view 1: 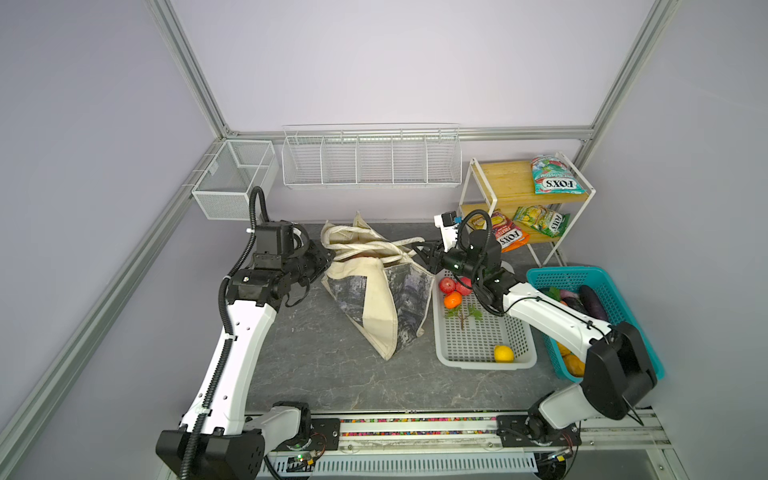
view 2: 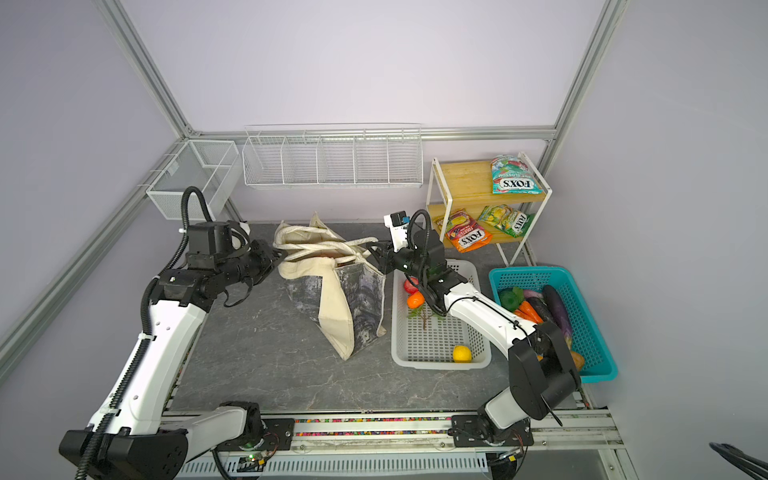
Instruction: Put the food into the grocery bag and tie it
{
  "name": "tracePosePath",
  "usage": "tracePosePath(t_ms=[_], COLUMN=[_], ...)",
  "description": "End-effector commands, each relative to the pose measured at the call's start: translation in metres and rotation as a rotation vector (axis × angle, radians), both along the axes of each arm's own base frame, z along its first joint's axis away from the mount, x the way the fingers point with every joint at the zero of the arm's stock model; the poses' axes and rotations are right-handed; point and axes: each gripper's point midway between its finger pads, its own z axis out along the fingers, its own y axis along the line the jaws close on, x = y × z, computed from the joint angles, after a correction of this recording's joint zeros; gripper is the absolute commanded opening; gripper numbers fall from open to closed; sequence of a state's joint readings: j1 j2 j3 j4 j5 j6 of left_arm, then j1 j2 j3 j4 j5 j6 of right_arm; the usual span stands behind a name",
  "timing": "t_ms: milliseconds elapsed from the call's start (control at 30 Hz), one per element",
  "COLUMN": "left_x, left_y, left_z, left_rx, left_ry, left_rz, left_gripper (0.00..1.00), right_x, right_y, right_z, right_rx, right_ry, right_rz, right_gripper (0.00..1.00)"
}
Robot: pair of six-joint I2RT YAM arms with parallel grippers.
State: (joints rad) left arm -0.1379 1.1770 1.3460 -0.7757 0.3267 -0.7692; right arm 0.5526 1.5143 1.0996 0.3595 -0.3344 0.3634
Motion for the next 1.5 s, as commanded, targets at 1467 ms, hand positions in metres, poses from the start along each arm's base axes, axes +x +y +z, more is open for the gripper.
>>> tracePosePath(t_ms=[1467], left_x=[-0.051], left_y=[-0.034], left_z=[-0.020], left_rx=[-0.106], left_ry=[0.336], left_rz=[-0.072], left_gripper=[0.00], right_x=[0.085], right_y=[-0.035], right_z=[0.030], right_rx=[-0.022], right_ry=[-0.055], right_rz=[-0.288], right_gripper=[0.07])
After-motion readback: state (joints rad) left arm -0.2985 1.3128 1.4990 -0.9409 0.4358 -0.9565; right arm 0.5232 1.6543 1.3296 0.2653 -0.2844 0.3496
